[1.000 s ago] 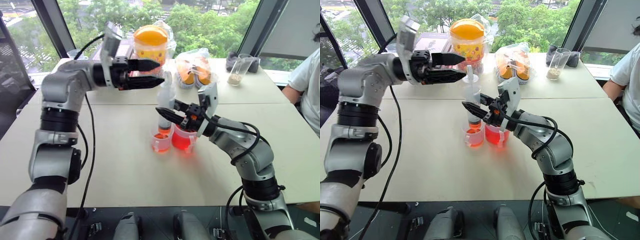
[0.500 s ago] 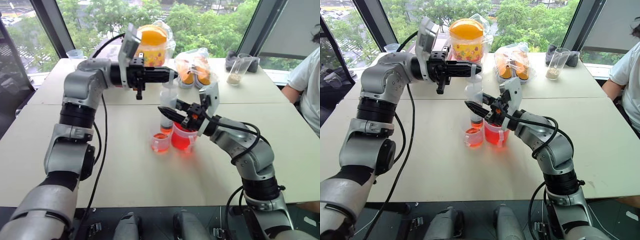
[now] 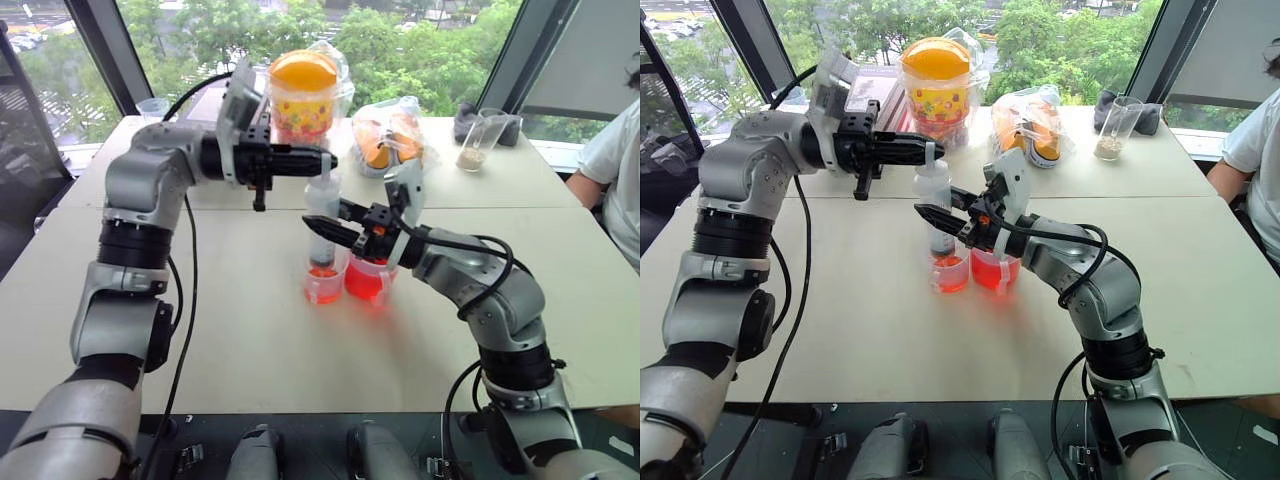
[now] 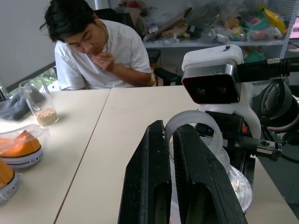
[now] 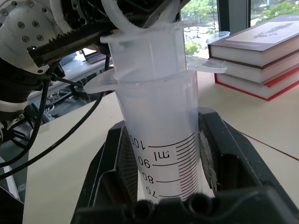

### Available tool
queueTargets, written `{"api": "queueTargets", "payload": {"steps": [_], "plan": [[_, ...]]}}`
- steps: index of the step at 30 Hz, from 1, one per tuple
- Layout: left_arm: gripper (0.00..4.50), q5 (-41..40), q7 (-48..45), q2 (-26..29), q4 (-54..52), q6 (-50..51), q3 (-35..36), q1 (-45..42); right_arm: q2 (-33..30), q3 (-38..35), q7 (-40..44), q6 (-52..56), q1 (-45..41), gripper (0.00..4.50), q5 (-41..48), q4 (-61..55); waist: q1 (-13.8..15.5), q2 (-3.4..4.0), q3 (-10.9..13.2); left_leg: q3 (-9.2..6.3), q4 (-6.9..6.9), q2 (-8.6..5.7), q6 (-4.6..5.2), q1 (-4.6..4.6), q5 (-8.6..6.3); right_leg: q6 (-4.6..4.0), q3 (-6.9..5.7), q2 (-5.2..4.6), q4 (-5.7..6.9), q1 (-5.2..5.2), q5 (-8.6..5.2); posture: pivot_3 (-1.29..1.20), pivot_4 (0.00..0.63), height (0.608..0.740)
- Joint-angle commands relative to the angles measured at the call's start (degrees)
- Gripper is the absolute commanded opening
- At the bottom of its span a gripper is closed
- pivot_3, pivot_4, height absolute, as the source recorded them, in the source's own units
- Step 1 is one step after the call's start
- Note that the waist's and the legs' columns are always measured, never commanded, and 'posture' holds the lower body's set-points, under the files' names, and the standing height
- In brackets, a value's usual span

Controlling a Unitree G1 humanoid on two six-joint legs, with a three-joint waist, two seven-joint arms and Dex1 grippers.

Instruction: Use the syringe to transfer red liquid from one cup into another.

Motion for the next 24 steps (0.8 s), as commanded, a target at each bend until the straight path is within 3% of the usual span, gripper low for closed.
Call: {"api": "queueTargets", "payload": {"steps": [1,8,11,14,21,24], "plan": [[0.08,1.1,-1.4,-0.8,-1.8,1.2,-3.8,3.1,0.1,-5.7,-1.0,-3.4,-6.4,1.46,1.9,-2.9,0.0,0.0,0.0,0.0,0.0,0.0,0.0,0.0,0.0,0.0,0.0,0.0,0.0,0.0,0.0,0.0,0.15,0.74],[0.08,0.9,-0.4,-0.4,-3.1,1.7,-3.3,3.9,-0.5,-6.6,-1.4,-3.0,-7.9,1.46,2.5,-2.8,-0.1,0.0,0.0,-0.01,0.0,0.0,0.0,0.0,0.0,0.0,0.0,0.01,0.01,0.0,0.0,0.0,0.15,0.74],[0.08,0.0,1.1,1.2,-0.9,2.5,0.1,1.0,0.0,-5.8,-1.6,-2.6,-6.5,1.46,2.6,-3.0,0.0,0.0,0.0,-0.01,0.0,0.0,0.0,0.0,0.0,0.0,-0.01,0.01,0.01,0.0,0.0,0.0,0.15,0.74],[1.06,-2.0,1.5,3.1,0.0,5.1,2.9,-1.1,0.2,-4.0,-1.3,-2.8,-4.6,1.46,1.7,-3.3,-0.2,0.0,0.0,-0.02,0.0,0.0,0.0,0.0,0.0,0.0,-0.01,0.01,0.0,-0.01,0.0,0.0,0.15,0.74],[4.42,-4.2,0.1,8.7,-0.3,8.5,5.8,-1.1,0.8,-2.6,-1.1,-2.6,-2.6,1.46,1.6,-2.9,-0.2,0.0,0.0,-0.02,-0.01,0.02,0.0,0.01,0.0,0.0,-0.01,0.02,0.01,-0.01,0.0,0.0,0.15,0.74],[4.47,-4.7,0.1,10.2,-1.5,9.2,6.2,0.2,0.6,-2.3,-0.9,-2.6,-2.6,1.46,1.2,-2.3,-0.1,0.0,0.0,0.0,-0.01,0.01,0.0,0.01,0.0,0.0,-0.01,-0.01,0.01,-0.01,0.0,0.0,0.15,0.74]]}}
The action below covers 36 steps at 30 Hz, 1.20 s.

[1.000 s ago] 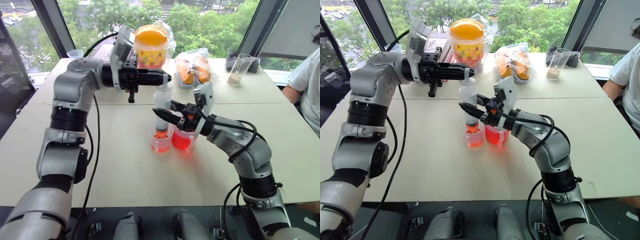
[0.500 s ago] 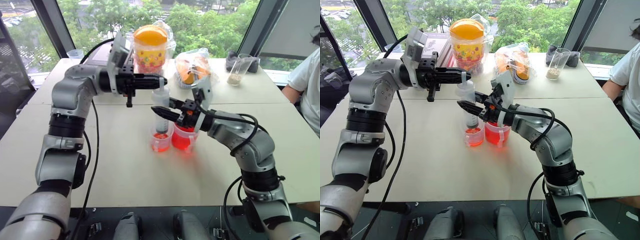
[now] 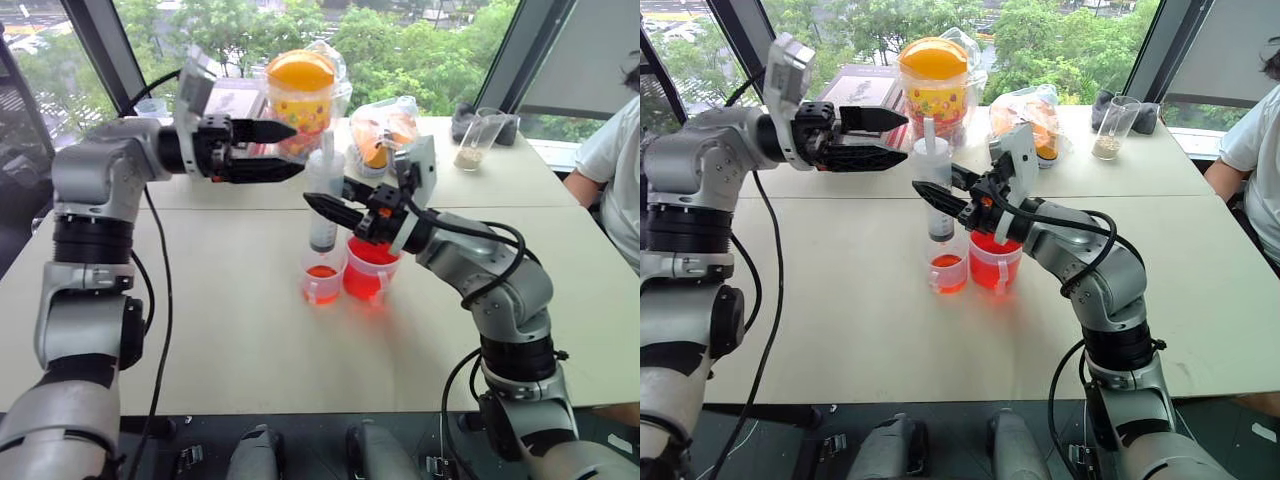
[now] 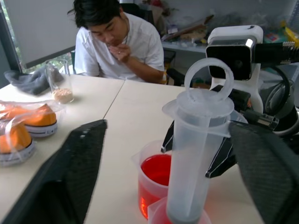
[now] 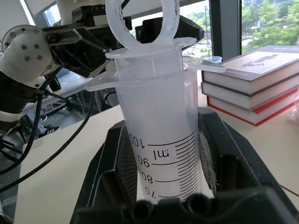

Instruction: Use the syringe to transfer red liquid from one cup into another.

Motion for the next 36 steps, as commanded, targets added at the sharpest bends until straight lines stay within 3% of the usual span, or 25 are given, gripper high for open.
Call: {"api": "queueTargets", "payload": {"steps": [1,8,13,17,23,36], "plan": [[4.47,-2.1,0.0,1.9,-2.6,1.2,2.8,1.0,-0.3,-0.5,0.3,-1.1,-0.6,1.46,-0.1,-1.4,0.0,0.0,0.0,0.0,0.0,0.0,0.0,0.0,0.0,0.0,0.0,0.0,0.0,0.0,0.0,0.0,0.15,0.74],[4.47,-5.5,1.5,4.6,-9.8,4.9,4.8,9.4,-2.0,-11.2,-7.7,12.6,-13.7,1.46,8.5,4.4,-0.1,0.01,0.0,0.03,0.0,0.04,0.0,0.01,0.0,-0.01,0.01,-0.01,0.05,-0.04,0.01,0.0,0.15,0.74],[4.47,-8.0,5.4,2.1,-14.0,6.2,5.9,12.9,-8.2,-17.4,-18.6,28.1,-29.8,1.46,5.8,18.4,0.3,0.01,0.0,0.09,0.0,0.02,0.0,-0.02,0.0,-0.03,0.0,-0.09,0.0,-0.05,-0.01,0.0,0.15,0.74],[4.47,-9.0,7.5,0.1,-17.2,5.8,5.6,15.6,-15.9,-12.3,-19.7,38.4,-34.7,1.46,-0.1,28.9,0.2,0.0,0.0,0.12,-0.05,-0.03,0.03,-0.05,-0.02,-0.06,0.02,-0.15,-0.13,-0.04,-0.02,0.0,0.15,0.74],[4.47,-10.4,9.0,-1.0,-20.4,6.0,5.1,18.6,-23.5,-0.9,-12.2,41.4,-30.4,1.46,-5.3,37.9,-0.2,0.0,0.0,0.13,-0.11,-0.03,0.07,-0.05,-0.04,-0.03,0.07,-0.11,-0.16,-0.08,-0.01,0.0,0.15,0.74],[4.47,-12.9,10.3,0.1,-24.5,7.8,5.0,21.5,-24.0,11.1,0.2,44.2,-23.5,1.46,-9.4,48.5,-0.9,0.01,0.0,0.14,-0.12,-0.03,0.07,-0.08,-0.04,-0.01,0.13,-0.06,-0.1,-0.17,0.0,0.0,0.15,0.74]]}}
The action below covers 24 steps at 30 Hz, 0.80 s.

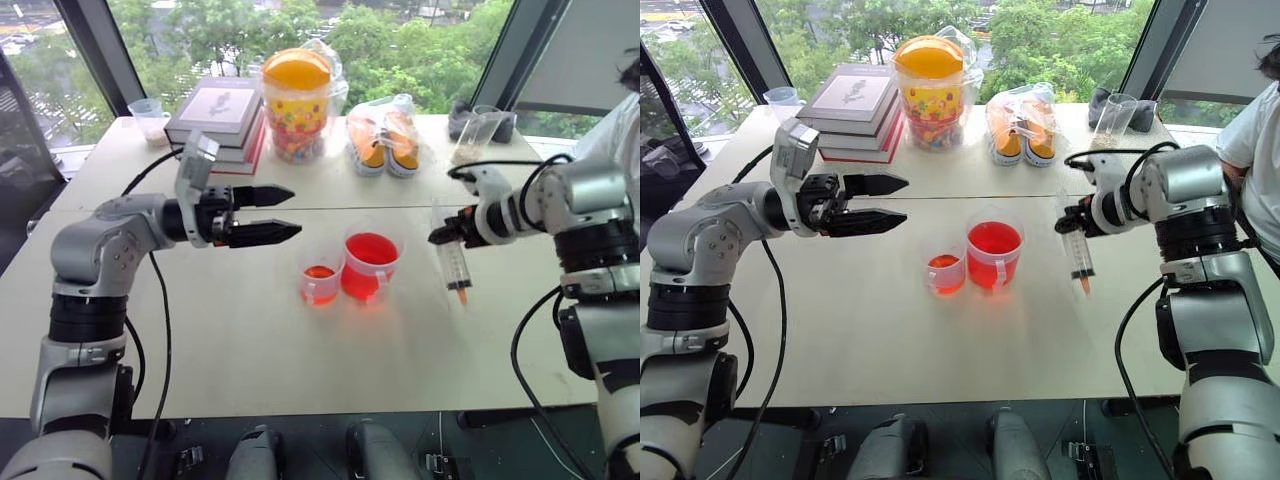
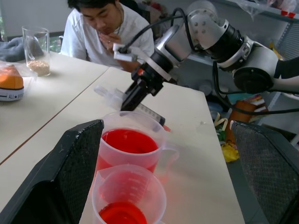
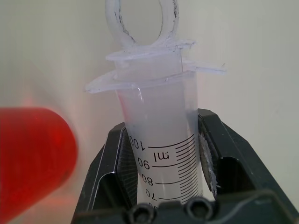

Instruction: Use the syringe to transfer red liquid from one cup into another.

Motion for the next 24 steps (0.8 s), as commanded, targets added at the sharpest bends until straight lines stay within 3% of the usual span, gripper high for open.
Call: {"api": "queueTargets", "payload": {"steps": [1,6,12,19,24], "plan": [[4.47,-1.0,0.3,1.3,-2.5,-0.1,0.7,0.1,-0.2,1.7,2.2,-0.3,1.0,1.46,-1.8,0.5,-0.1,0.0,0.0,0.0,0.0,0.0,0.0,0.0,0.0,0.0,0.0,0.0,0.0,0.0,0.0,0.0,0.15,0.74],[4.47,-1.1,0.4,1.9,-3.3,-0.2,0.2,0.5,0.7,1.5,2.9,-1.8,2.4,1.46,-3.9,1.7,-0.3,0.0,0.0,-0.02,0.0,0.0,0.0,0.01,0.0,0.0,-0.01,0.01,0.01,0.01,0.0,0.0,0.15,0.74],[4.5,-0.4,-0.1,2.7,-3.6,-0.8,-1.1,0.9,0.7,-1.7,3.1,-1.7,3.0,4.39,-4.5,0.1,-0.2,0.0,0.0,0.0,0.01,-0.01,0.0,0.0,0.0,0.01,-0.01,-0.01,-0.01,0.02,0.0,0.0,0.15,0.74],[4.5,-0.4,-0.6,4.3,-3.3,-0.9,-1.2,0.5,-9.5,-4.8,10.1,-4.3,7.0,4.46,-0.8,-20.8,-0.1,0.0,0.0,-0.02,-0.01,0.0,0.0,-0.01,0.0,0.01,-0.02,0.0,-0.01,-0.01,0.0,0.0,0.15,0.74],[4.5,0.0,-1.5,6.0,-2.7,-1.5,-1.3,0.4,-20.1,-14.0,21.5,-7.3,12.8,4.46,8.4,-38.2,0.4,0.04,0.0,-0.02,-0.04,0.0,0.0,-0.01,-0.01,0.06,-0.02,0.0,-0.04,-0.02,-0.04,0.0,0.15,0.74]]}}
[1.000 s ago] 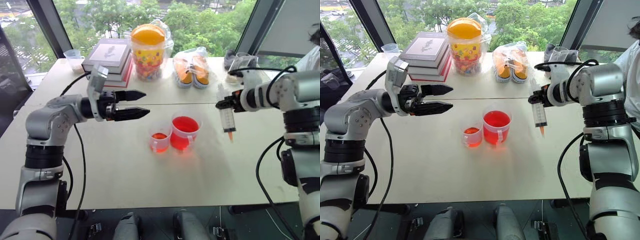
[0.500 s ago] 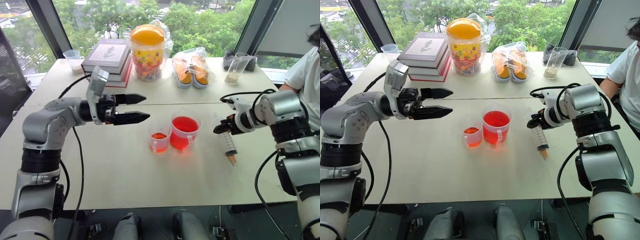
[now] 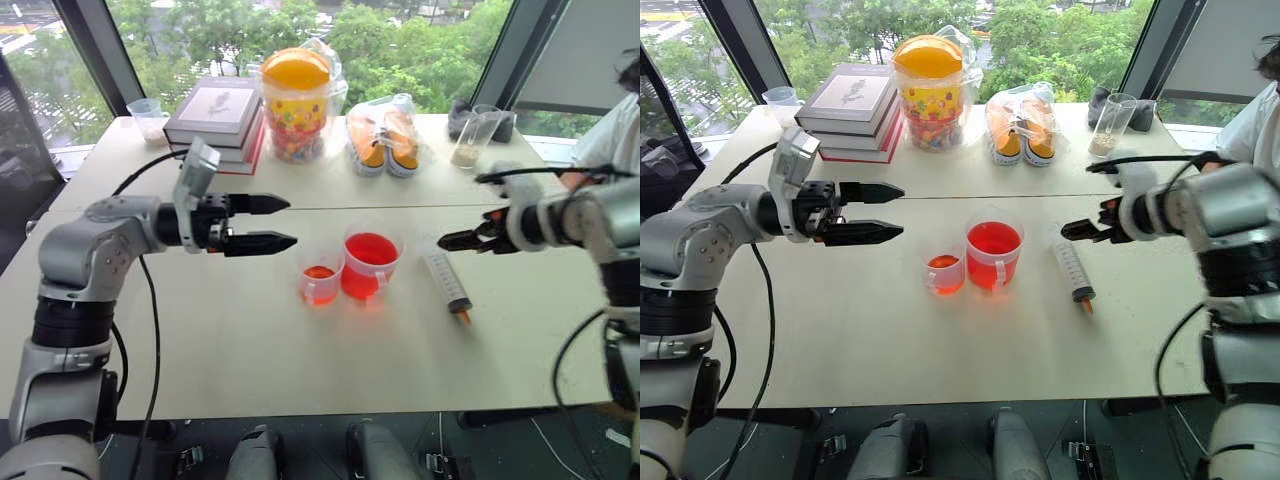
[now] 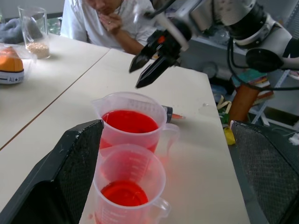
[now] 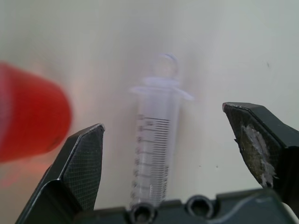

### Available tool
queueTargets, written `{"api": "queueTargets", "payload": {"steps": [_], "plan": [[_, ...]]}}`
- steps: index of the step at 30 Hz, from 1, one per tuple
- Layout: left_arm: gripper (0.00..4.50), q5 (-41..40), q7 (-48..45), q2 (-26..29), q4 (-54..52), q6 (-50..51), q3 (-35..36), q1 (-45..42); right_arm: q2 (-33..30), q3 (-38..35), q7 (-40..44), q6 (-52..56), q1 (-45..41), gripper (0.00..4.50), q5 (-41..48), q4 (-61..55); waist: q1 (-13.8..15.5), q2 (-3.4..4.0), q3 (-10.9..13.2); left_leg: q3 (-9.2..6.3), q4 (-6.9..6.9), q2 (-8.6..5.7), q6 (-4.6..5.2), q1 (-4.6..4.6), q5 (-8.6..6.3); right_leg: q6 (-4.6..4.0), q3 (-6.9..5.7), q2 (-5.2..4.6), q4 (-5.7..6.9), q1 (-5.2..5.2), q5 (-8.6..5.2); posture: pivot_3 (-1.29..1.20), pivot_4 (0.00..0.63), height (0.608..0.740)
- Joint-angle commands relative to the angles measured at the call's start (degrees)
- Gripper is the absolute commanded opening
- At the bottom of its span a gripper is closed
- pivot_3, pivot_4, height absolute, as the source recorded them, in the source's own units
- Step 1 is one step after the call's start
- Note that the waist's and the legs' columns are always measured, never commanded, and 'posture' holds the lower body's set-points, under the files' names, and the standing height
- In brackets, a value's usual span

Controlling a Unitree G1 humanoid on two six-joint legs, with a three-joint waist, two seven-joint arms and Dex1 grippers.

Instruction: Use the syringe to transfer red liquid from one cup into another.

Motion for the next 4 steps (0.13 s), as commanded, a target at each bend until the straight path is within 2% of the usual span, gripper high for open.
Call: {"api": "queueTargets", "payload": {"steps": [1,4], "plan": [[4.5,0.2,-0.8,1.2,-0.3,-1.4,0.8,-1.2,-5.6,-9.5,7.5,-2.2,3.5,4.46,7.1,-12.0,0.2,-0.01,0.0,0.01,0.0,0.01,0.0,0.04,0.0,0.0,0.01,0.01,0.0,0.01,0.0,0.0,0.15,0.74],[4.5,0.9,-0.7,1.6,0.3,-1.8,0.6,-1.4,-9.8,-16.3,10.1,-3.9,11.6,4.46,9.7,-20.4,0.6,-0.03,0.0,-0.03,0.01,0.02,0.0,0.07,0.0,-0.03,-0.02,0.02,-0.01,0.06,-0.02,0.0,0.15,0.74]]}}
